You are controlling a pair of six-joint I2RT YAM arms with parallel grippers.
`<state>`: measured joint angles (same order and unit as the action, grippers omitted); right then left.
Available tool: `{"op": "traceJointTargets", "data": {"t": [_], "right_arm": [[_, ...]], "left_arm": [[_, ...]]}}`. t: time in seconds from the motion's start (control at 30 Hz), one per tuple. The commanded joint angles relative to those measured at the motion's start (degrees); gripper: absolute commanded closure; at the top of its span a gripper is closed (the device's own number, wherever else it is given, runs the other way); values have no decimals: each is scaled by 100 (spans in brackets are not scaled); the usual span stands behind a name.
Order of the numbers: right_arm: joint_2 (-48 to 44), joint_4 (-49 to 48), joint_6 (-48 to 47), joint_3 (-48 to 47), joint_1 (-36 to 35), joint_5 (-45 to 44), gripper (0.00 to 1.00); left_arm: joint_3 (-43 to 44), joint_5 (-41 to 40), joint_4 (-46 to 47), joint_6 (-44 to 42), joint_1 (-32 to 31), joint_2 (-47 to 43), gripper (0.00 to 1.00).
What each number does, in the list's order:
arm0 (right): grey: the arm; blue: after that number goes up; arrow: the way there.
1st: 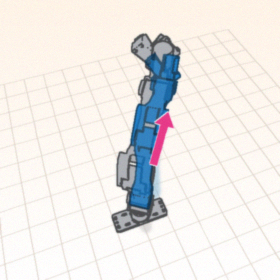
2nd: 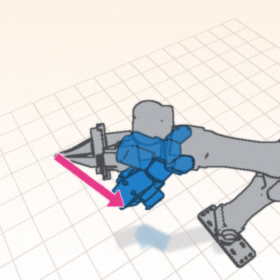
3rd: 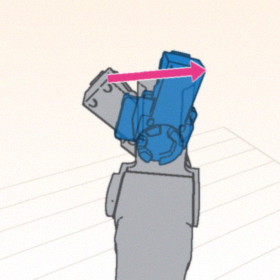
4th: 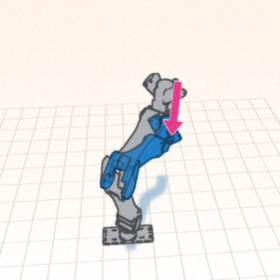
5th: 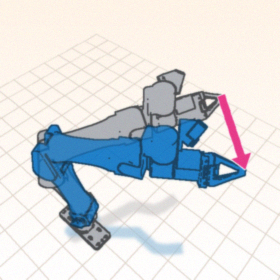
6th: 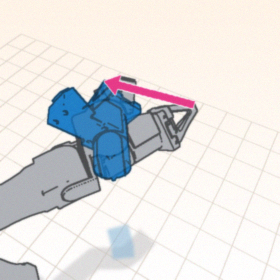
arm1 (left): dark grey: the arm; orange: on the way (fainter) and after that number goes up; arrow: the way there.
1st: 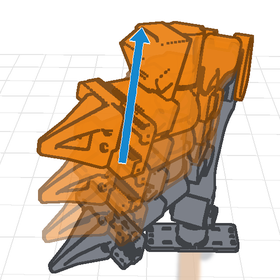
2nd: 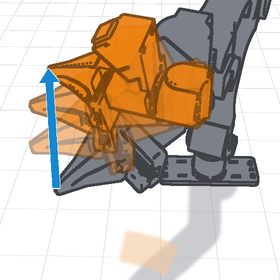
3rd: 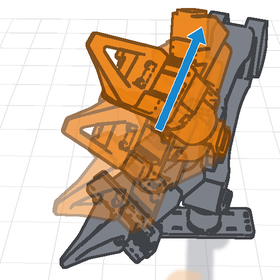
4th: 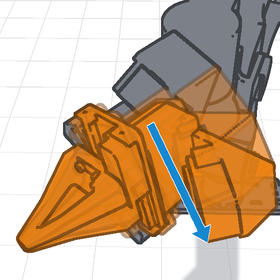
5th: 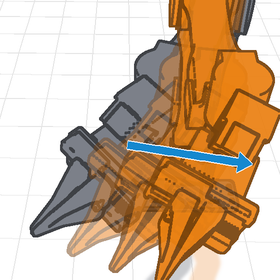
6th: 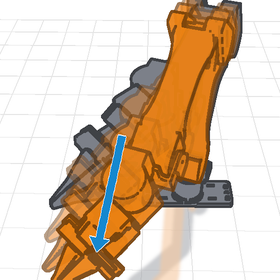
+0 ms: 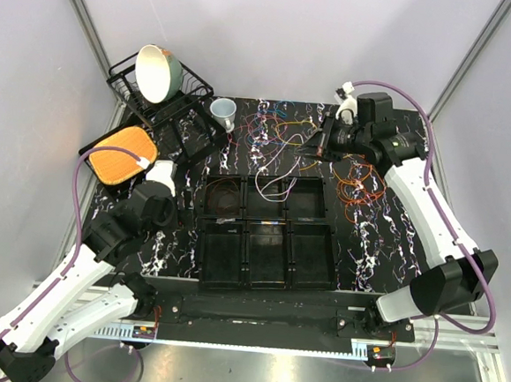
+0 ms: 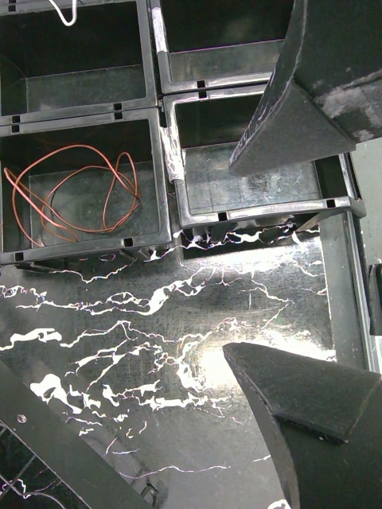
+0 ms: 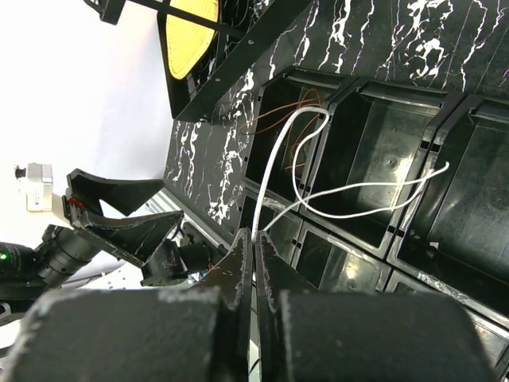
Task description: Untangle the cables
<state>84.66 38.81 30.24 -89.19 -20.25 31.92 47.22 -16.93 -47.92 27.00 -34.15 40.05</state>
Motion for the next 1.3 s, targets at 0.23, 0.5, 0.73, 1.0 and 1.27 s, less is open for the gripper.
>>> {"op": "traceJointTargets", "data": {"t": [0.23,0.5,0.73,1.0,1.27], "right_arm": [[586,-233,-159,251,-392,-379,100],[727,-251,-334,903,-392,-1065,100],[955,-216,-501,903,-453,-1715,100],[1578,-224,-572,605,-936,-1918,100],[1975,-339,-475,543,-1402,-1865,100]], "left_arm": [[129,76,169,-2,23,-112,12],[129,93,169,-11,23,-77,12],[129,93,169,-11,40,-59,12],[121,102,178,-20,93,-15,12],[129,111,178,-11,128,20,12]]}}
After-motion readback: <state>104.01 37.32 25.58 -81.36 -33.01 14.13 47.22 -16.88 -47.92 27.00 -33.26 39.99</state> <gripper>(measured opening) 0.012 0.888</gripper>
